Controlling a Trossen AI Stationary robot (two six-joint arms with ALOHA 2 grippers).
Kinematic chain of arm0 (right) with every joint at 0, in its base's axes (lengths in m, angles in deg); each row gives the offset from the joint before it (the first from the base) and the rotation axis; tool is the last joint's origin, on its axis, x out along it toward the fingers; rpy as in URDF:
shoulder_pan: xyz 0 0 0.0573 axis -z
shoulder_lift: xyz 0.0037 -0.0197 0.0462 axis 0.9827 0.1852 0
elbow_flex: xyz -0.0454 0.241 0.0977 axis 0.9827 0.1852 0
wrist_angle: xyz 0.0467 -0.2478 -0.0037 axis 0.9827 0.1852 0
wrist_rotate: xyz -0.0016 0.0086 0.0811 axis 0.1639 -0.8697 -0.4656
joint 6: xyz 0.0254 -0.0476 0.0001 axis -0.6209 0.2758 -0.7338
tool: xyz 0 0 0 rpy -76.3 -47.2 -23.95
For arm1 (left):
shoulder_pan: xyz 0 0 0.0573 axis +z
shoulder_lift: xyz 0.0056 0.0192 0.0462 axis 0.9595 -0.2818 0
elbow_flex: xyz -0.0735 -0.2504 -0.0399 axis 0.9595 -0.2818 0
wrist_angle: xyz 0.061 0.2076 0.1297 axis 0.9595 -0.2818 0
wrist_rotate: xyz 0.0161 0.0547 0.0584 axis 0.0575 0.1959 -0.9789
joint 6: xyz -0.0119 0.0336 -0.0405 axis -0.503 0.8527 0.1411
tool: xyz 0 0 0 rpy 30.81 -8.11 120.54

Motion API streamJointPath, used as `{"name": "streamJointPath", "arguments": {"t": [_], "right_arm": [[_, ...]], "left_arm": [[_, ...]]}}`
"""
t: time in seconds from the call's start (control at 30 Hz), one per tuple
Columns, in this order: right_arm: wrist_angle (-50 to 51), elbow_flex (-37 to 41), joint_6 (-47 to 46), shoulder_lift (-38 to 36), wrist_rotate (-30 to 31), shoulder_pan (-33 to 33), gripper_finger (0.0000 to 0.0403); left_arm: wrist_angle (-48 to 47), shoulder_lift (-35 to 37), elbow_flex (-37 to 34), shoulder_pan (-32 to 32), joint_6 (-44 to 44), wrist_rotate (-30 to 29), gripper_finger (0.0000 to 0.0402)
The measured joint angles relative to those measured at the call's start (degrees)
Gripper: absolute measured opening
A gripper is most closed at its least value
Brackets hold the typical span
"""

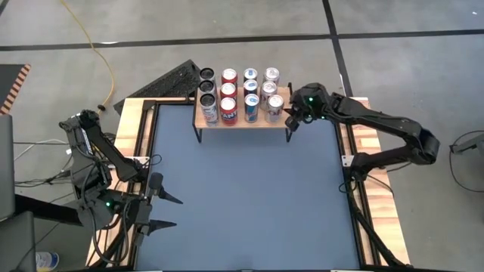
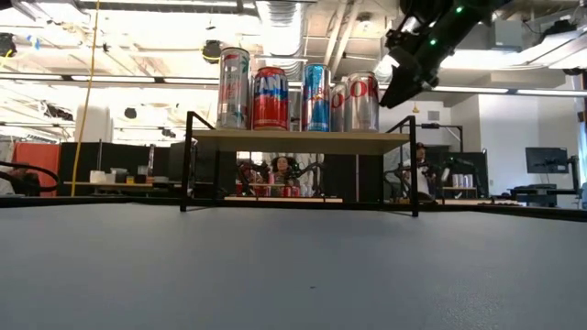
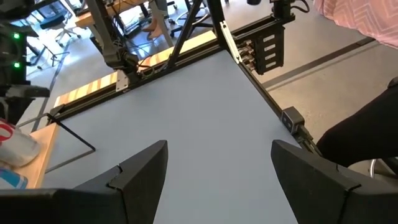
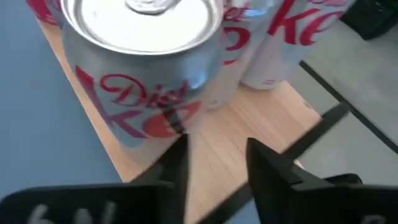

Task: Place canned beverage on shelf
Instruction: Adjust the white soda can

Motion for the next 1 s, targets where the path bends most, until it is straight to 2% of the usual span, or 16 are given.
{"name": "streamJointPath", "arguments": {"t": [0.1,0.23,0.47,0.87,1.0], "right_arm": [[-1.64,0.00,0.39,1.45,-0.19,-0.02,0.0100],[-2.09,0.00,0.39,2.13,-0.19,0.09,0.0086],[-5.17,0.02,-0.03,1.82,-0.19,0.04,0.0082],[-1.17,0.02,-2.08,1.82,-0.13,-3.43,0.0081],[0.48,0.02,-3.32,1.82,1.97,-5.40,0.0081]], "left_arm": [[-0.02,0.00,0.00,0.00,0.01,0.00,0.0275],[-0.02,0.00,0.00,0.00,0.06,-0.02,0.0275],[-0.04,0.00,0.00,-0.02,0.08,-0.07,0.0275],[-0.53,0.00,0.00,-0.01,-0.98,-0.26,0.0275],[-0.52,0.00,0.00,0.00,-1.79,-0.16,0.0275]]}}
